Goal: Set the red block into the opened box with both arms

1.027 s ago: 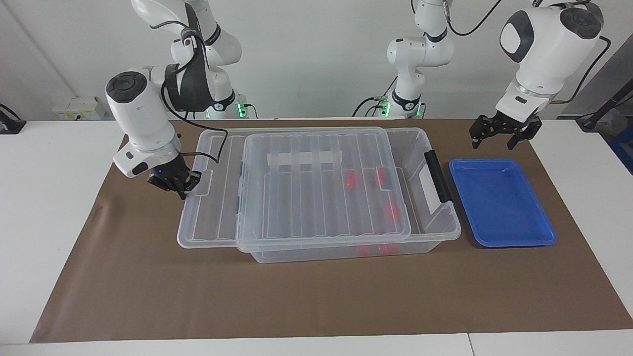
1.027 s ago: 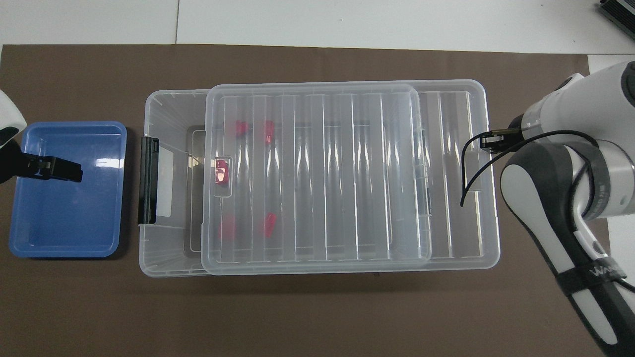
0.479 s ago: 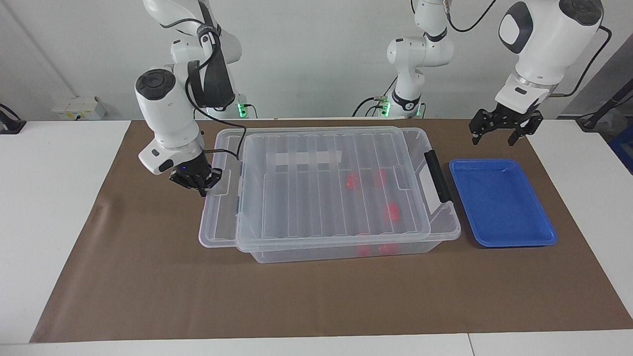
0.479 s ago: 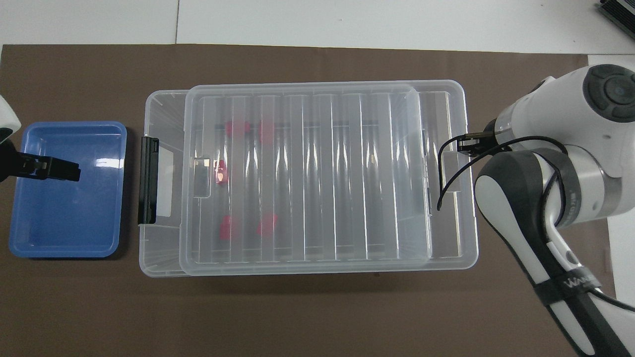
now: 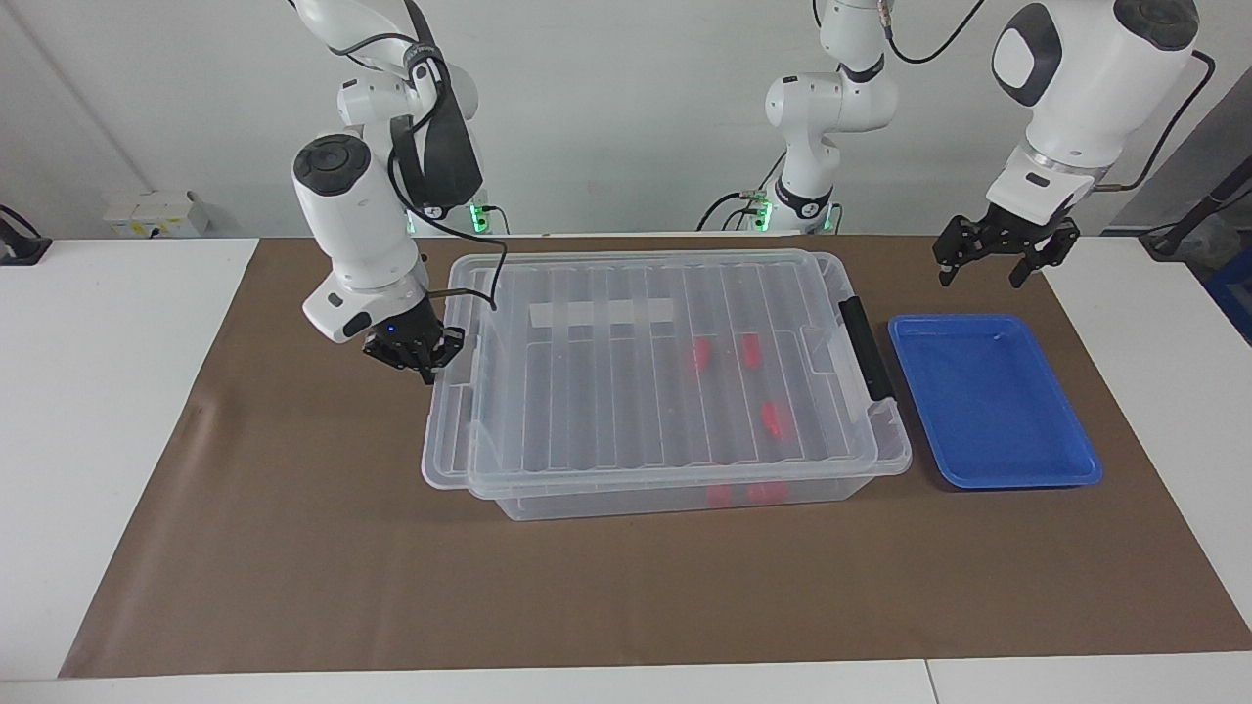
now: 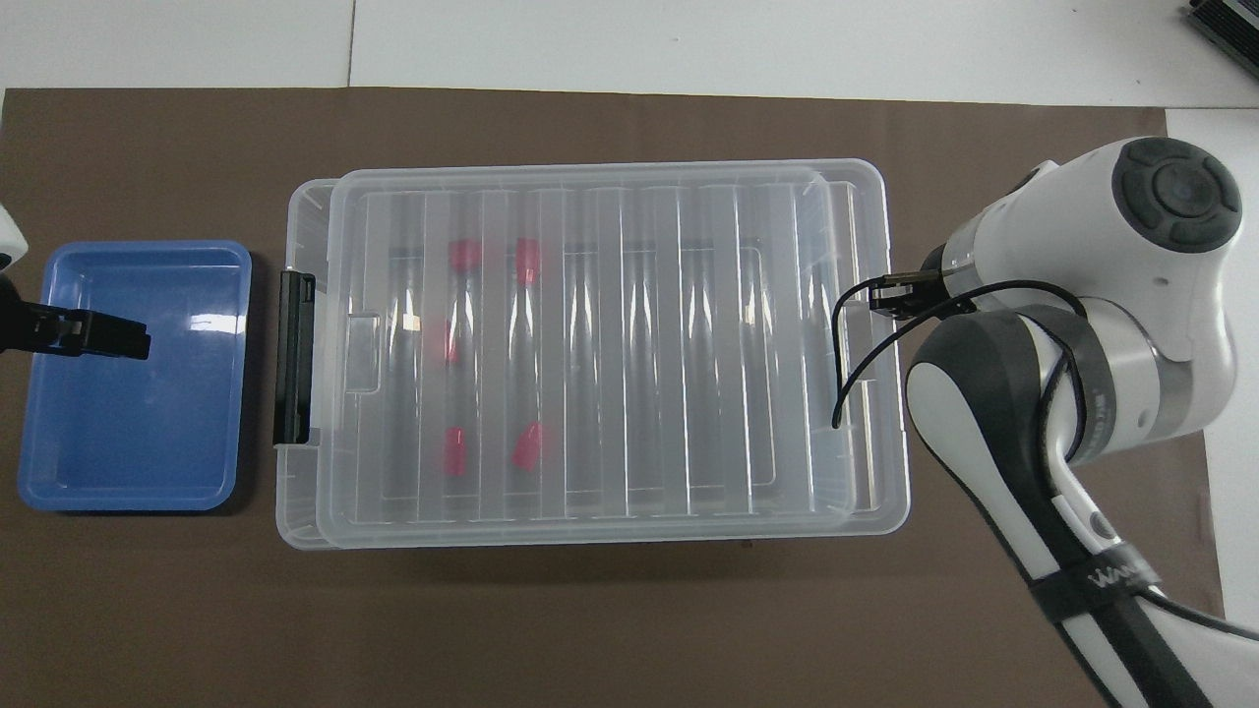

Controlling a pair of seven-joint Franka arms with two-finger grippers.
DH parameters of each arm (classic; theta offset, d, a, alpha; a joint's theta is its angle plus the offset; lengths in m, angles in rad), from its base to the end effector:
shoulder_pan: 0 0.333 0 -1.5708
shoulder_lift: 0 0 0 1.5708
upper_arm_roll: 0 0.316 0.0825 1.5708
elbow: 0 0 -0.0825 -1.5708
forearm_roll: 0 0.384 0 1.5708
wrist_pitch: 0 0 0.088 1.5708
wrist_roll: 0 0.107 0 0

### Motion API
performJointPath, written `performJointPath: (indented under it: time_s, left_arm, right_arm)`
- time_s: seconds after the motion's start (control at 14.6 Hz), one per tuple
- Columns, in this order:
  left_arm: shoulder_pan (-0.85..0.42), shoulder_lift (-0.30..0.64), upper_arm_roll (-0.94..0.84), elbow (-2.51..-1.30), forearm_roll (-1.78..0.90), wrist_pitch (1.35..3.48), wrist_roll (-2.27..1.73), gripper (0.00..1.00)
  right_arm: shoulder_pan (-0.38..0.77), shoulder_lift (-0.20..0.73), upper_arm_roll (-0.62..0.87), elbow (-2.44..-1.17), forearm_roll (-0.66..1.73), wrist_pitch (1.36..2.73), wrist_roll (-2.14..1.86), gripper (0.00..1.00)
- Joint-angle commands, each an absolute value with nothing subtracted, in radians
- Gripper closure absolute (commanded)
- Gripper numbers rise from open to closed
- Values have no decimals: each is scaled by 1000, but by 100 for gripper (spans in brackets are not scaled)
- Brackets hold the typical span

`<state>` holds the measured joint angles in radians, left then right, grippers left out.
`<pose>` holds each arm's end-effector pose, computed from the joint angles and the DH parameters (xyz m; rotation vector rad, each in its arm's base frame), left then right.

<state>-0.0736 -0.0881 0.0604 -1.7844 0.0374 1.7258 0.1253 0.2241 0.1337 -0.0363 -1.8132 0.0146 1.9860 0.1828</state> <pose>0.5369 -0.0024 0.5844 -3.0999 0.2234 -0.0428 0.5925 0.1144 0.4674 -3.1253 0.0003 -0.0577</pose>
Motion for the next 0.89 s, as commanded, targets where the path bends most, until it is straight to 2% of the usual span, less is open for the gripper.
performJointPath:
  time_s: [0.0,0.82]
  left_arm:
    - [-75,-100,66,-1789,25,1710,135,0]
    - [-75,-100,66,-1789,25,1710,135,0]
  right_arm:
    - [235,94,-35,-1867,29,1997,215,100]
    - [267,92,-35,-1867,29,1996,215,100]
